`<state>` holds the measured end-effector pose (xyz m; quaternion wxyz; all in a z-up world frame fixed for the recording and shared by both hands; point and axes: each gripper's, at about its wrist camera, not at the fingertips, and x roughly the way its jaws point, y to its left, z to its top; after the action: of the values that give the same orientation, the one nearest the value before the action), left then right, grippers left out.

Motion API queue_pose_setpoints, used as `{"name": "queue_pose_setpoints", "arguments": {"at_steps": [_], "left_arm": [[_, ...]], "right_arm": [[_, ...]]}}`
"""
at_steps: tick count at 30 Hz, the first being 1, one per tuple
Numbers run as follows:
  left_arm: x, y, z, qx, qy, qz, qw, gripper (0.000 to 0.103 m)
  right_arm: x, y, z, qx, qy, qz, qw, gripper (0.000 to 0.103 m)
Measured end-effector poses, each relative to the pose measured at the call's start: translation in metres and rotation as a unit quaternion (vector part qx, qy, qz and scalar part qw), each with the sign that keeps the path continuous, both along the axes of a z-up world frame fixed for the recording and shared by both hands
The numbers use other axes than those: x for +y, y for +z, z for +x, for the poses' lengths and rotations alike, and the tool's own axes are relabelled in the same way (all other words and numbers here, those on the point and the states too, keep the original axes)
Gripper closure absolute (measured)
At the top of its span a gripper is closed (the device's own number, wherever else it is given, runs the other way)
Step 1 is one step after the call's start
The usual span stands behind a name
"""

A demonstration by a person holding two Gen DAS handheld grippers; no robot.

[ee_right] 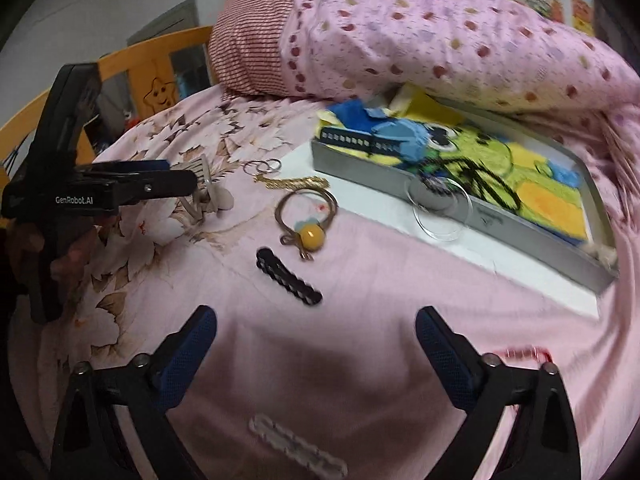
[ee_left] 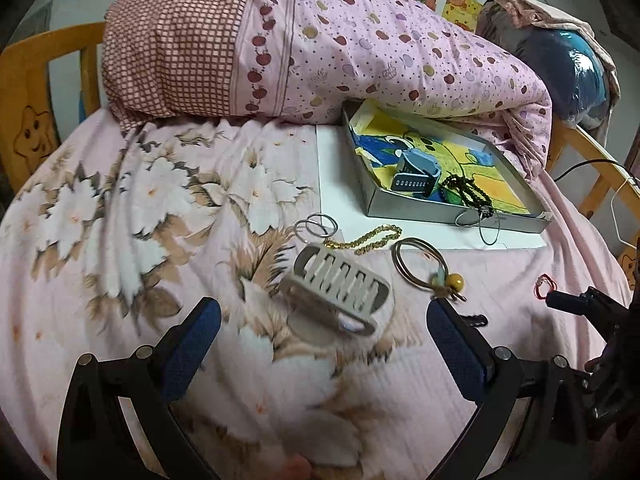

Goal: Organize jewelry
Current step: 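Grasp the grey plastic clip with the left tool while the right tool grasps the black hair clip, then carry the grey clip into the tray with the left tool while the right tool places the black hair clip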

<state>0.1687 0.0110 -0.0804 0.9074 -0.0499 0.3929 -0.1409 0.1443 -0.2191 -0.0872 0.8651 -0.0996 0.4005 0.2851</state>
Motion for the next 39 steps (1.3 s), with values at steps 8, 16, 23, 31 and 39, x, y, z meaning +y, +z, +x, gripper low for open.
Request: {"name": "queue_pose_setpoints", "arguments": {"at_steps": [8,16,23,31,39], "left_arm": [[0.002,-0.001,0.016,-0.013,-0.060,-0.009,0.9981,0.005],[0.000,-0.004,0.020,-0.008,-0.092,-0.011,0.9957,0.027],[0.002,-0.007,0.023,0.004,-0.088,-0.017,0.9960,0.041],[0.000,-0.006,0.021,0.001,-0.096,-0.006,0.9954,0.043],[-0.005,-0.009,0.020,-0.004,-0.091,0.012,0.9957,0.043]], "right_arm": [[0.026,-0.014,0.019,0.009,0.048,-0.024,0.999,0.047],[0.034,-0.025,0.023,0.025,0.048,-0.029,0.998,0.060],[0.039,-0.026,0.022,0.029,0.048,-0.025,0.998,0.074],[0.039,-0.026,0.015,0.033,0.043,-0.017,0.998,0.086],[0.038,-0.025,0.011,0.037,0.031,-0.005,0.999,0.090]]}}
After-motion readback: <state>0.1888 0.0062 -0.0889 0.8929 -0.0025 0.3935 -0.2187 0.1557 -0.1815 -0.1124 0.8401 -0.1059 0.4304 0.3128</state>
